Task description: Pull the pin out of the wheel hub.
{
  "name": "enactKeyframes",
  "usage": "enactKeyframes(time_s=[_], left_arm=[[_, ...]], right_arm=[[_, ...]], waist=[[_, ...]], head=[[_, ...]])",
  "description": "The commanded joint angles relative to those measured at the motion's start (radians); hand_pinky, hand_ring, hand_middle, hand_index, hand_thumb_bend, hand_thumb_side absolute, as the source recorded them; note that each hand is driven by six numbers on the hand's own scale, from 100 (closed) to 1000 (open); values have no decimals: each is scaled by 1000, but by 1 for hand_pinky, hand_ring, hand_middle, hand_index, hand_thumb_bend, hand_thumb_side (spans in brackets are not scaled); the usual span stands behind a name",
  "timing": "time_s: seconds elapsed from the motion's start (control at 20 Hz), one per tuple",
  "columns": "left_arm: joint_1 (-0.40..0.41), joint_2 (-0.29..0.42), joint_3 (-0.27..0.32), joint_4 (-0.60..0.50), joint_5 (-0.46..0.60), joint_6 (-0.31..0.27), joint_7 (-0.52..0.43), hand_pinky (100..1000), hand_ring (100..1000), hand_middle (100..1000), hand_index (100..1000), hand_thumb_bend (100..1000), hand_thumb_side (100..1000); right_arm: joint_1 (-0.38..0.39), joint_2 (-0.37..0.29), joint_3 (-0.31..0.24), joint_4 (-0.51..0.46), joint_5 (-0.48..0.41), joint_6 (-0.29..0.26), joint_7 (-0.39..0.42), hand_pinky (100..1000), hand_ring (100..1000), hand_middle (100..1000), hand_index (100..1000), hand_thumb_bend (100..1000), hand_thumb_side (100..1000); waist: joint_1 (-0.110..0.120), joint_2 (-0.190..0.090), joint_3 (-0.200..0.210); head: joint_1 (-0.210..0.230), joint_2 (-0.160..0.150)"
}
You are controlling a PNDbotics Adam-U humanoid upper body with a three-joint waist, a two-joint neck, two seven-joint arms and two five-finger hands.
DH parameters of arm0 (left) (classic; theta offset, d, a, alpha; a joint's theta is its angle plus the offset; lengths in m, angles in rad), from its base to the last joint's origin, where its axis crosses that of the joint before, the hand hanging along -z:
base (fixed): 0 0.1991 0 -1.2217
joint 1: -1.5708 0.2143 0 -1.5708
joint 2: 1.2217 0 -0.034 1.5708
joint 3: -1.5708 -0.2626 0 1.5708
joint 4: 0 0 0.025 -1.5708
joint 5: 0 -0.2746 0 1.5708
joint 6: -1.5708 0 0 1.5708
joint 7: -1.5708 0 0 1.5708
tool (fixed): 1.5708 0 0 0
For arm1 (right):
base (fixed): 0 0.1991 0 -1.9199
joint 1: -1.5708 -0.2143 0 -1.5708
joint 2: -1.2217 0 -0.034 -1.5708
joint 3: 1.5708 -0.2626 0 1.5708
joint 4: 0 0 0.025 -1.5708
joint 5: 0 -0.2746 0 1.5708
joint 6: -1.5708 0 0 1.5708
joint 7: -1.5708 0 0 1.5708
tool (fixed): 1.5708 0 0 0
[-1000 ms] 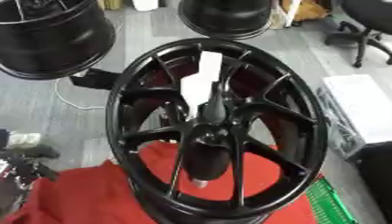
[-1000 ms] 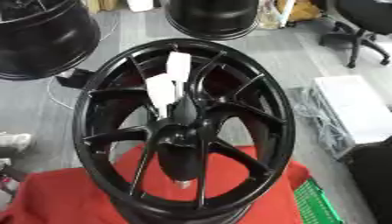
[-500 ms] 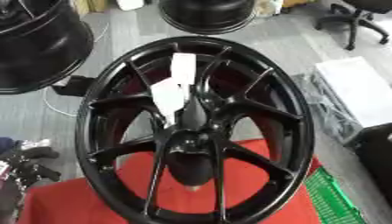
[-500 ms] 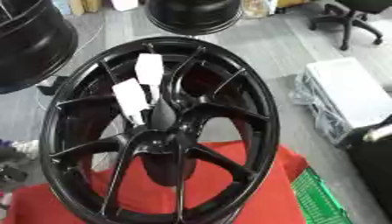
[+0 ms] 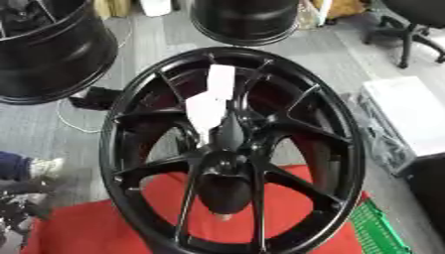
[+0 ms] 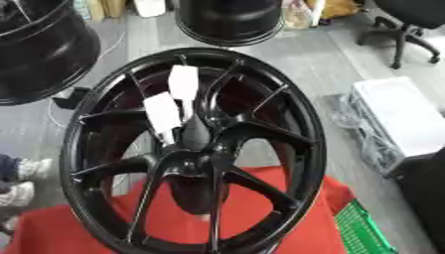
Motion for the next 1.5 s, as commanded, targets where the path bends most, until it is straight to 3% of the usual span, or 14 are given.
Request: enactKeyframes(time_s=[0.05,0.15,0.2,0.3,0.35,0.45,0.55,0.8,1.05,1.2,1.5], left_arm=[[-1,20,-4,-10,2,-1,-8,686,509,687,791,107,981],[0,20,-3,-9,2,0,-8,686,509,687,791,108,981],[0,20,-3,-9,2,0,-8,686,509,687,791,108,982],[1,20,-1,-9,2,0,-6,686,509,687,791,108,982],[4,20,-1,-8,1,1,-6,686,509,687,791,109,982],[6,18,-2,-7,0,4,-6,686,509,688,791,111,983],[5,17,-3,-6,1,6,-7,687,509,688,791,112,982],[1,11,2,-8,5,8,-3,687,510,690,791,110,977],[-15,9,9,-14,16,7,5,688,513,693,792,111,971],[-19,7,6,-14,21,9,3,689,515,695,792,112,974],[-20,10,4,-16,20,10,2,689,517,699,793,113,973]], right_arm=[[-37,-22,-6,75,-10,30,-35,779,988,858,880,100,1000],[-72,-25,-12,114,9,12,-42,759,980,829,873,100,951],[-86,-22,-22,114,21,-1,-49,716,961,791,861,100,826],[-97,-6,-47,85,44,-31,-71,716,961,791,861,100,826],[-103,6,-60,65,51,-45,-82,632,917,737,841,100,690],[-136,36,-98,22,70,-74,-102,591,896,700,835,100,577],[-180,74,-117,-24,97,-103,-93,573,883,686,833,100,533],[-296,188,-96,-141,151,-175,-40,542,821,644,821,100,561],[-382,313,-60,-266,97,-252,21,543,790,604,795,100,651],[-383,390,-39,-343,73,-299,36,541,784,593,791,100,667],[-313,542,23,-495,152,-393,23,538,777,582,785,100,684]], waist=[[-6,-18,1],[-7,-19,0],[-7,-20,-1],[-7,-20,-4],[-8,-25,-5],[-9,-28,-9],[-9,-31,-13],[1,-32,-31],[11,-25,-49],[15,-23,-54],[13,-18,-64]], head=[[-7,4],[-4,4],[-2,4],[3,3],[8,5],[15,1],[25,0],[50,5],[68,-4],[79,-7],[88,-14]])
